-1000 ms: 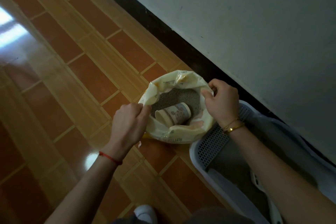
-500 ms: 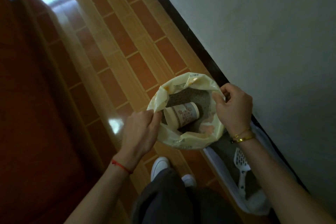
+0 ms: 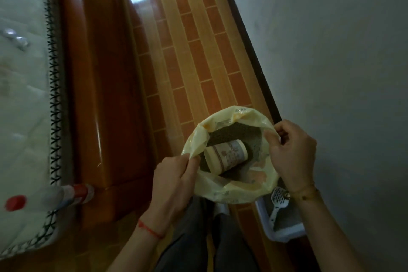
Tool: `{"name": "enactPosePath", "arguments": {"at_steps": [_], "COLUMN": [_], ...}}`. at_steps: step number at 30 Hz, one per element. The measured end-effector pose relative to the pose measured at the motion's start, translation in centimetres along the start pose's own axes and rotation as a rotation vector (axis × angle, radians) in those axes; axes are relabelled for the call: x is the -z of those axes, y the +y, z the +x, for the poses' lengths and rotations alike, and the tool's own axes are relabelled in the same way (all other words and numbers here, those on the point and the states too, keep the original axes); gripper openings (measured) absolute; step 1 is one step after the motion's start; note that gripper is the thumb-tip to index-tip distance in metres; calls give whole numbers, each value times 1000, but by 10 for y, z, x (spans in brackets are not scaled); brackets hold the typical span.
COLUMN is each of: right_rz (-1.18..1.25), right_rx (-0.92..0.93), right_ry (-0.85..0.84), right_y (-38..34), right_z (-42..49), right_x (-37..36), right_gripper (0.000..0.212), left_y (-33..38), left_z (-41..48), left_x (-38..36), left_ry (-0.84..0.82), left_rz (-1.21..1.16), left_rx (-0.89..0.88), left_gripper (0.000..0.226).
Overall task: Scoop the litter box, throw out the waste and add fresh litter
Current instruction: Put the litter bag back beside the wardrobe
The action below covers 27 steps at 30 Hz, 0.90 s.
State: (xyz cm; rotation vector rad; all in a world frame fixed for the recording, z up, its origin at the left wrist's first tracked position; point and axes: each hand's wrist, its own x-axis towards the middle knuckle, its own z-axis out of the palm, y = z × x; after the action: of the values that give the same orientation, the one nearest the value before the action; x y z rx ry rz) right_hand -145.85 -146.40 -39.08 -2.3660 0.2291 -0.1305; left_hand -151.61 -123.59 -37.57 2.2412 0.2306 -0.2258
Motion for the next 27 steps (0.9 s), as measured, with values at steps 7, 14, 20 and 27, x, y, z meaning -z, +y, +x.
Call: {"name": "enactPosePath", "arguments": {"at_steps": [7,14,20,27], "right_rz": [43,50,71,61], "right_rx": [118,246,296,436], "right_ry": [-126,-294,-433,-663], "right_y": [-77,-134,-181,-239], "right_z": [-22,-56,-92,-138], "right_x": [42,63,67,44], "right_gripper": [17,16,15,18], "left_y": [28,45,47,39], "left_z": [-84,-158,-219,-288], "left_x": [51,90,122,145], "left_ry": [114,239,333,513], "left_rz": [-117,-161,-200,-286], "left_rx": [139,294,393,563], "left_gripper": [48,47,60,51]}}
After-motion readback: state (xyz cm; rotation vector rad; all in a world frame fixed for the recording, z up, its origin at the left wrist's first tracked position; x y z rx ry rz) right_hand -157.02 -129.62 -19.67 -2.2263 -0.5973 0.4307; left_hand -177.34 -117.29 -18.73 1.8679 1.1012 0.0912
